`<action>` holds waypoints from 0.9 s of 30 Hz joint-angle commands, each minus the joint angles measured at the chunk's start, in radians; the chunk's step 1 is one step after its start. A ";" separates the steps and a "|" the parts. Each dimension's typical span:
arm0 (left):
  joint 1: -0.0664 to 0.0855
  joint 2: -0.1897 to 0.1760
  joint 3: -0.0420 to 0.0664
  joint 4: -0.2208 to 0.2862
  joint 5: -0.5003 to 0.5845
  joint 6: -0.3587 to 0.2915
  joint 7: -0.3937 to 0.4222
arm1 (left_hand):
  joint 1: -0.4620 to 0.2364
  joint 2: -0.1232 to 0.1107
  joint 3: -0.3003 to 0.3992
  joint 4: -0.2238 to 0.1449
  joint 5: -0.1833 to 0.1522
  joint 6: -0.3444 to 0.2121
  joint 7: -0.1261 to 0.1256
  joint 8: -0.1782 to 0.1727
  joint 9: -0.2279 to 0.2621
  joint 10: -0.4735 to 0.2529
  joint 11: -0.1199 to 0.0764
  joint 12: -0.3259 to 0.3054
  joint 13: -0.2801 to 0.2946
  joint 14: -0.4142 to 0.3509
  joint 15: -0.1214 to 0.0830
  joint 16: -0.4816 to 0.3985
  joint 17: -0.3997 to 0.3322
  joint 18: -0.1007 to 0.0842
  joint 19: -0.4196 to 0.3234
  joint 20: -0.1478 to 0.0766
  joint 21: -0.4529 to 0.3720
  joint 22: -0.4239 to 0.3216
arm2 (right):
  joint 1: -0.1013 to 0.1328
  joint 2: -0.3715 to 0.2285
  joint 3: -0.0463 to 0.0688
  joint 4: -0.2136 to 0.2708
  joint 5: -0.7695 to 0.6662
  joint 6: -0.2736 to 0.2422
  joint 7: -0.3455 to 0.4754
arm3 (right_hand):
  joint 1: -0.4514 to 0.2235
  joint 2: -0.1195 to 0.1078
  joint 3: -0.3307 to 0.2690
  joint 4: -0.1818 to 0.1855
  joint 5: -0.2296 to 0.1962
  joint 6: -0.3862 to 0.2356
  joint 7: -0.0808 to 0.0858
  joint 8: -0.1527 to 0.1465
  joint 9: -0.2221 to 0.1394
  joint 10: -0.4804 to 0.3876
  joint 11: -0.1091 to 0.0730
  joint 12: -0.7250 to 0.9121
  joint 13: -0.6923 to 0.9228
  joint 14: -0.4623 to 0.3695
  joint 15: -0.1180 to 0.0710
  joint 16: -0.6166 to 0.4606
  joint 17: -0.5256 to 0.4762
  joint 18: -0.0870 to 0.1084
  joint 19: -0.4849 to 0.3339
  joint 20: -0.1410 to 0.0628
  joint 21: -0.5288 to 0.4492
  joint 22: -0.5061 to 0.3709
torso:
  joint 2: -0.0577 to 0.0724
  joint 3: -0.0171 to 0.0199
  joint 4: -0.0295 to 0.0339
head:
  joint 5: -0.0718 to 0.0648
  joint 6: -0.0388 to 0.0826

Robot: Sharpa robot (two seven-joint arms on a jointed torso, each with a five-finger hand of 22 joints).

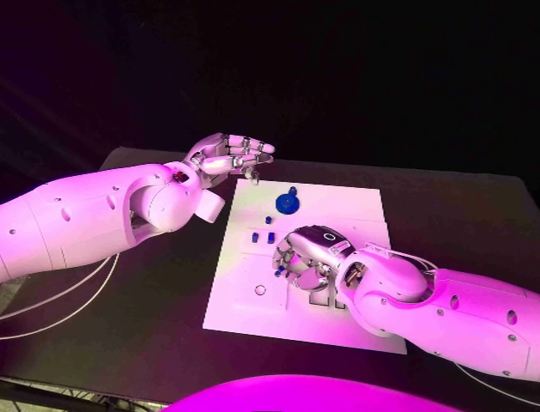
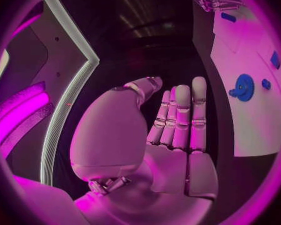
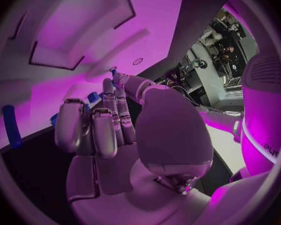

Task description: Assemble the parts on the task board

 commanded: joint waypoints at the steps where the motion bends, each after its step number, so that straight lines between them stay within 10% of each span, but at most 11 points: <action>1: 0.001 0.001 0.001 0.001 0.003 0.010 0.001 | 0.006 0.006 -0.004 0.001 0.001 -0.003 0.006 -0.002 0.001 -0.006 0.002 0.001 -0.001 -0.008 -0.002 -0.005 -0.001 0.016 0.000 -0.003 -0.004 -0.001 | -0.002 0.004 -0.001 -0.001 -0.014 0.028 -0.004 | 0.000 0.013 0.004 -0.004 0.003 0.001 0.003 0.002 0.001 0.050 -0.042 0.007 0.001 0.060 -0.006 0.004 0.001 -0.015 -0.003 0.000 -0.005 0.000 | 0.000 -0.0005 0.0002 | 0.000 -0.002; 27: 0.001 0.000 0.001 0.002 0.001 0.013 -0.005 | 0.006 0.006 -0.004 0.001 0.001 -0.003 0.006 -0.002 0.001 -0.006 0.002 0.001 -0.001 -0.008 -0.002 -0.005 -0.001 0.016 0.000 -0.003 -0.004 -0.001 | -0.002 0.019 -0.003 0.001 -0.072 0.059 -0.073 | -0.001 0.014 0.006 -0.006 0.003 -0.002 0.004 0.002 0.003 0.050 -0.042 0.004 0.002 0.060 -0.006 0.005 0.002 -0.015 -0.005 0.001 -0.006 -0.001 | 0.000 -0.0004 0.0000 | 0.000 -0.002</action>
